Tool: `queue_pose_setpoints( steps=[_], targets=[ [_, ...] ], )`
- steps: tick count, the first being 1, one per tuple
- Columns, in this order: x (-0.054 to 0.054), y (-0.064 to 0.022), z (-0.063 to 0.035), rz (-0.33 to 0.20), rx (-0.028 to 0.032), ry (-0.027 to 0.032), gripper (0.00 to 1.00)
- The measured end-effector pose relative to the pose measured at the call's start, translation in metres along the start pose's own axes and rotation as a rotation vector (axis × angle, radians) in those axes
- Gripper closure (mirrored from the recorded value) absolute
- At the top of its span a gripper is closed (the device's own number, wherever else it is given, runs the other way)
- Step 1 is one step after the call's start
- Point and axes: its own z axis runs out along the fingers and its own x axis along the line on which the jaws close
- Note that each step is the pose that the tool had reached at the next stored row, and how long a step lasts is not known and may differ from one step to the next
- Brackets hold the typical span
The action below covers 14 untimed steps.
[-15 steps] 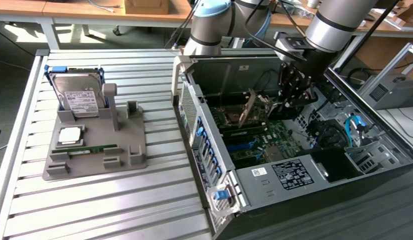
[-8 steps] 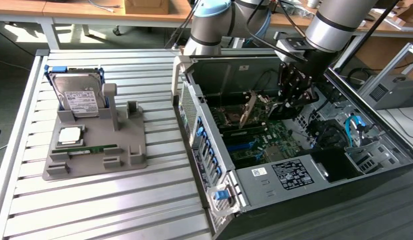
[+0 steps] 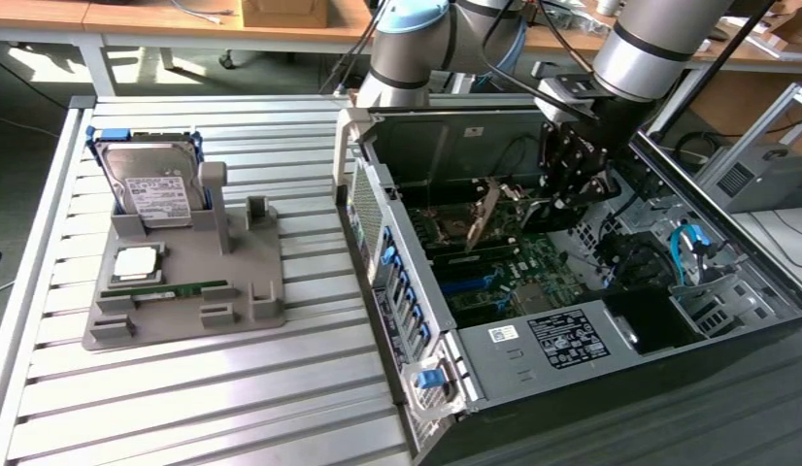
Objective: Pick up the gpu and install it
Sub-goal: 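Insert the gpu into the slot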
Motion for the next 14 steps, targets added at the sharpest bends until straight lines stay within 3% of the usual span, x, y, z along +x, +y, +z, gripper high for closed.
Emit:
queue_pose_setpoints(
  steps=[2, 3, 4, 6, 7, 8, 10, 14],
  targets=[
    [0.0, 0.0, 0.0, -0.009, 0.0002, -0.0011, 0.73],
    [0.0, 0.0, 0.0, -0.01, 0.0002, -0.0065, 0.73],
    [0.0001, 0.0, 0.0, -0.01, 0.0003, -0.0209, 0.73],
    [0.0004, 0.0, 0.0, -0.011, 0.0006, -0.0421, 0.73],
    [0.0007, 0.0, 0.0, -0.012, 0.001, -0.0692, 0.73],
    [0.0009, 0.0, 0.0, -0.017, 0.0011, -0.0867, 0.73],
    [0.0008, 0.0, 0.0, -0.035, 0.0006, -0.0909, 0.73],
    [0.0009, 0.0, 0.0, -0.036, 0.0005, -0.0911, 0.73]
  ],
)
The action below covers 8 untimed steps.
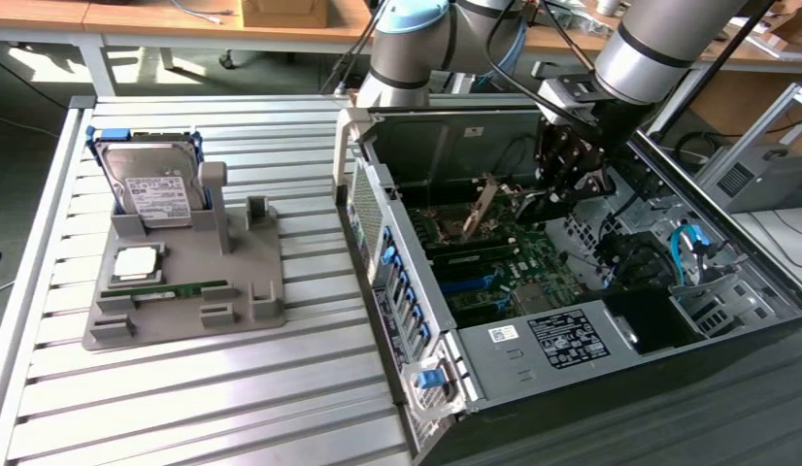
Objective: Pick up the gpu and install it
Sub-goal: 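Insert the gpu into the slot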
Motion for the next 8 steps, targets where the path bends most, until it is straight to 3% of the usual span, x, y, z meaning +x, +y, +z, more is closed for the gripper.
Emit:
queue_pose_setpoints(
  steps=[8],
  targets=[
    [0.0017, 0.0001, -0.0001, 0.0, 0.0, -0.0001, 0.73]
  ],
)
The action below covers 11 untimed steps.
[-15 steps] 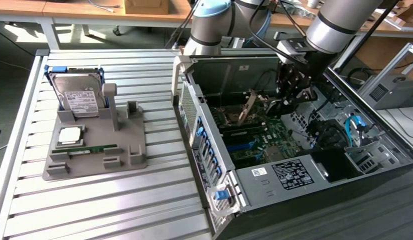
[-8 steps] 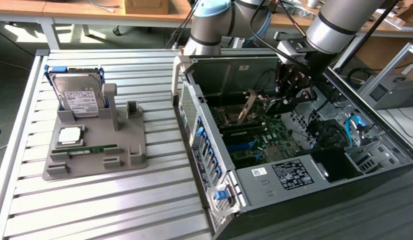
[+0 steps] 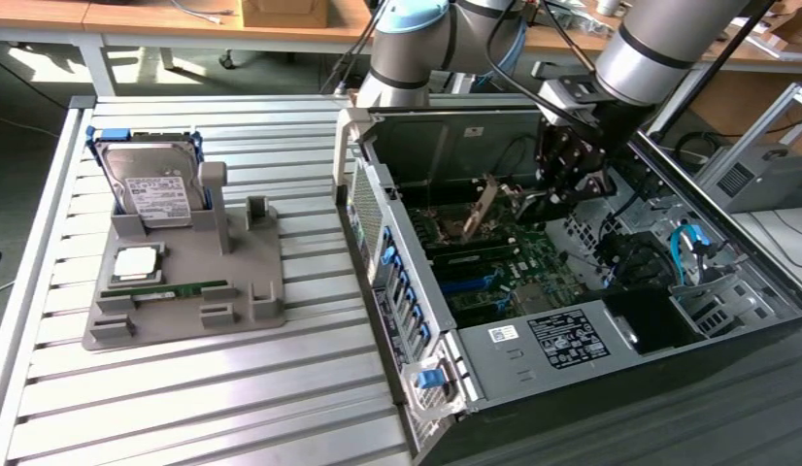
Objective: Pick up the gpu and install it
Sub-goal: 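Insert the gpu into the slot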
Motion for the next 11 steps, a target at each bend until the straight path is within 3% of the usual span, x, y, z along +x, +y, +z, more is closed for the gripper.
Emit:
queue_pose_setpoints(
  steps=[11],
  targets=[
    [0.006, 0.0007, -0.0004, 0.0, 0.0, 0.0001, 0.73]
  ],
)
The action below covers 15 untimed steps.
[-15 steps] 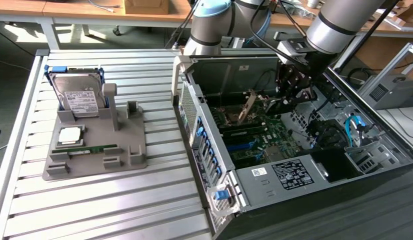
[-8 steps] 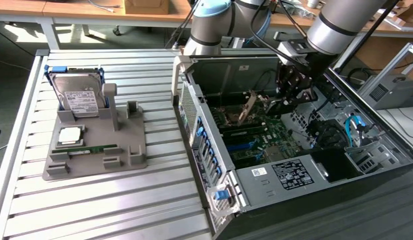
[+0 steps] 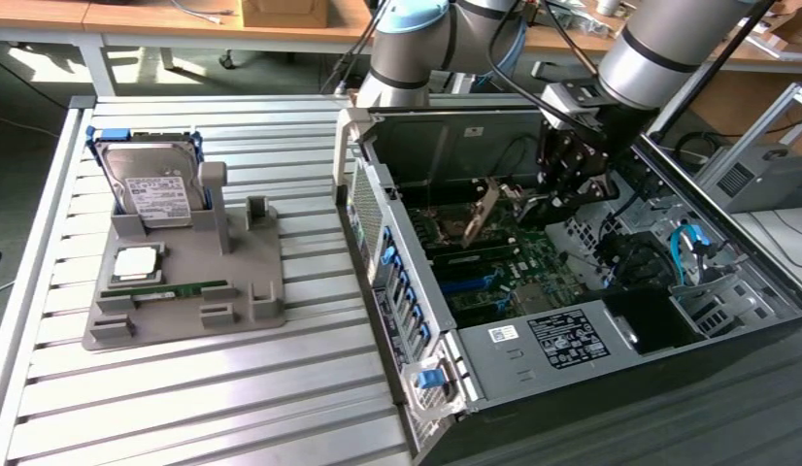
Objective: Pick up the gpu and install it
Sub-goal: 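Insert the gpu into the slot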
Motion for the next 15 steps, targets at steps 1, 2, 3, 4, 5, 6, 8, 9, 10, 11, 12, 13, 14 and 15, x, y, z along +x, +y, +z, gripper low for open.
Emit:
queue_pose_setpoints(
  steps=[1, 2, 3, 4, 5, 6, 8, 9, 10, 11, 12, 13, 14, 15],
  targets=[
    [0.0006, 0.0, 0.0, 0.0, 0.0, 0.0, 0.73],
    [0.0014, 0.0001, -0.0001, 0.0, 0.0, -0.0001, 0.73],
    [0.0022, 0.0001, -0.0001, 0.0, 0.0, -0.0001, 0.73],
    [0.0029, 0.0003, -0.0002, 0.0, 0.0, -0.0001, 0.73],
    [0.0034, 0.0004, -0.0002, 0.0, 0.0, -0.0001, 0.73],
    [0.0038, 0.0006, -0.0001, 0.0, 0.0, -0.0001, 0.73],
    [0.0044, 0.0014, 0.0, 0.0, 0.0, -0.0002, 0.73],
    [0.0047, 0.0021, 0.0, 0.0, 0.0, -0.0001, 0.73],
    [0.0049, 0.0028, 0.0001, 0.0, 0.0, 0.0, 0.73],
    [0.005, 0.0037, 0.0001, 0.0, 0.0, 0.0001, 0.73],
    [0.0052, 0.0046, 0.0003, 0.0, 0.0, 0.0, 0.73],
    [0.0054, 0.0055, 0.0003, 0.0, 0.0, 0.0, 0.73],
    [0.0055, 0.0064, 0.0004, 0.0, 0.0, 0.0001, 0.73],
    [0.0057, 0.0078, 0.0005, 0.0, 0.0, 0.0001, 0.73]
  ],
)
